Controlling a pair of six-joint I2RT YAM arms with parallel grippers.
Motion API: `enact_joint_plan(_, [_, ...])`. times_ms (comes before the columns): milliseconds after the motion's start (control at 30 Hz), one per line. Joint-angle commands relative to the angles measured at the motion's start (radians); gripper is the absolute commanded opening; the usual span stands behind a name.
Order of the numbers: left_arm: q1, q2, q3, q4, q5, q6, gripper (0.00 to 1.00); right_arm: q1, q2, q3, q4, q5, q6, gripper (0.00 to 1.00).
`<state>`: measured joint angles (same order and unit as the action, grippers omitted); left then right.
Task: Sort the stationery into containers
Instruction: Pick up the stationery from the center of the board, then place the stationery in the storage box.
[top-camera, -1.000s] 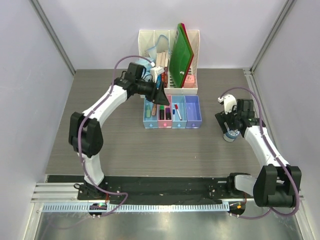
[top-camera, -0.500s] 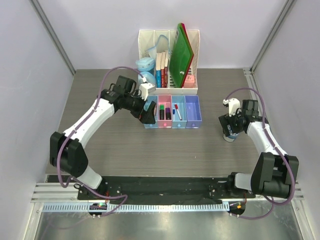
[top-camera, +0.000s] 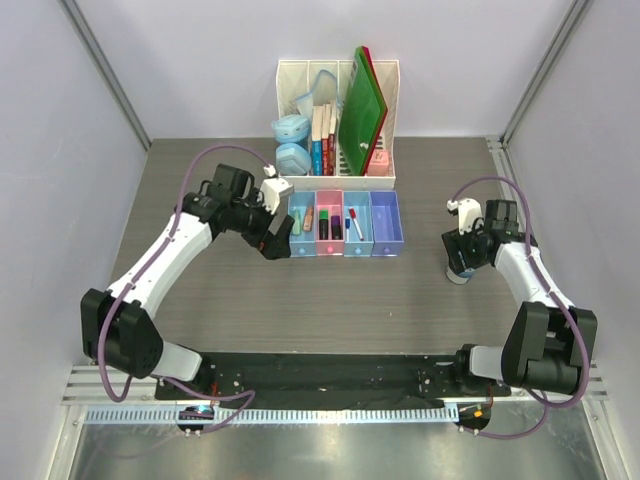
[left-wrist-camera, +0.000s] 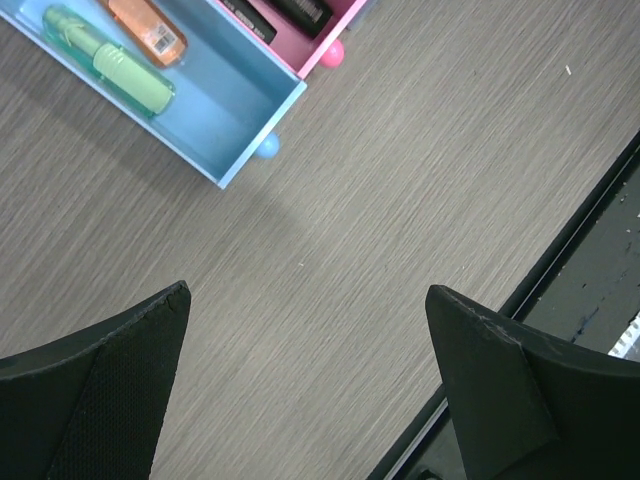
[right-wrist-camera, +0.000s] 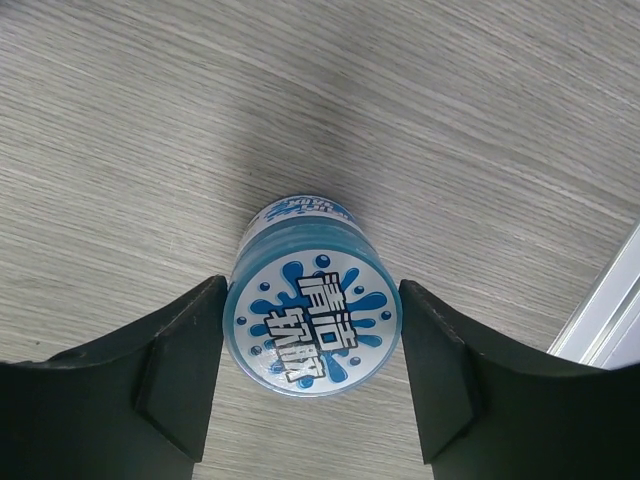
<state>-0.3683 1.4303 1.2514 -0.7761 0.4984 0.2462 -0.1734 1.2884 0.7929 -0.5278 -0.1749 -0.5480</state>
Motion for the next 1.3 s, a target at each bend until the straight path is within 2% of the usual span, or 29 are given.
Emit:
enact_joint_plan(0, [0.015, -0.060, -0.026, 0.000, -0.011, 0.031, 1.00, -0.008, 0.022, 0.026, -0.044, 0.003, -0.006, 0.65])
enact_joint_plan(100, [0.025, -0.074, -0.038, 0.001, -0.014, 0.039, 1.00, -0.006, 0.025, 0.031, -0.064, -0.008, -0.004, 0.49])
enact_joint_plan(133, [0.029, -0.077, -0.040, -0.002, -0.014, 0.039, 1.00, -0.008, 0.028, 0.035, -0.073, -0.009, -0.003, 0.34])
enact_joint_plan(233, [0.038, -0.083, -0.046, -0.005, -0.012, 0.041, 1.00, -0.008, 0.025, 0.092, -0.126, -0.031, 0.008, 0.19])
enact_joint_plan(467, [0.057, -0.102, -0.098, 0.011, -0.012, 0.042, 1.00, 0.003, -0.014, 0.311, -0.248, -0.090, 0.060, 0.18])
enact_joint_plan(667, [0.083, -0.108, -0.147, 0.011, -0.018, 0.053, 1.00, 0.066, 0.038, 0.469, -0.250, -0.106, 0.103, 0.18])
enact_joint_plan(967, [0.189, -0.120, -0.205, 0.021, -0.001, 0.065, 1.00, 0.290, 0.227, 0.595, -0.103, -0.054, 0.183, 0.19])
enact_joint_plan(1267, [0.255, -0.128, -0.211, 0.003, 0.022, 0.071, 1.00, 0.316, 0.472, 0.838, -0.087, -0.095, 0.221, 0.18])
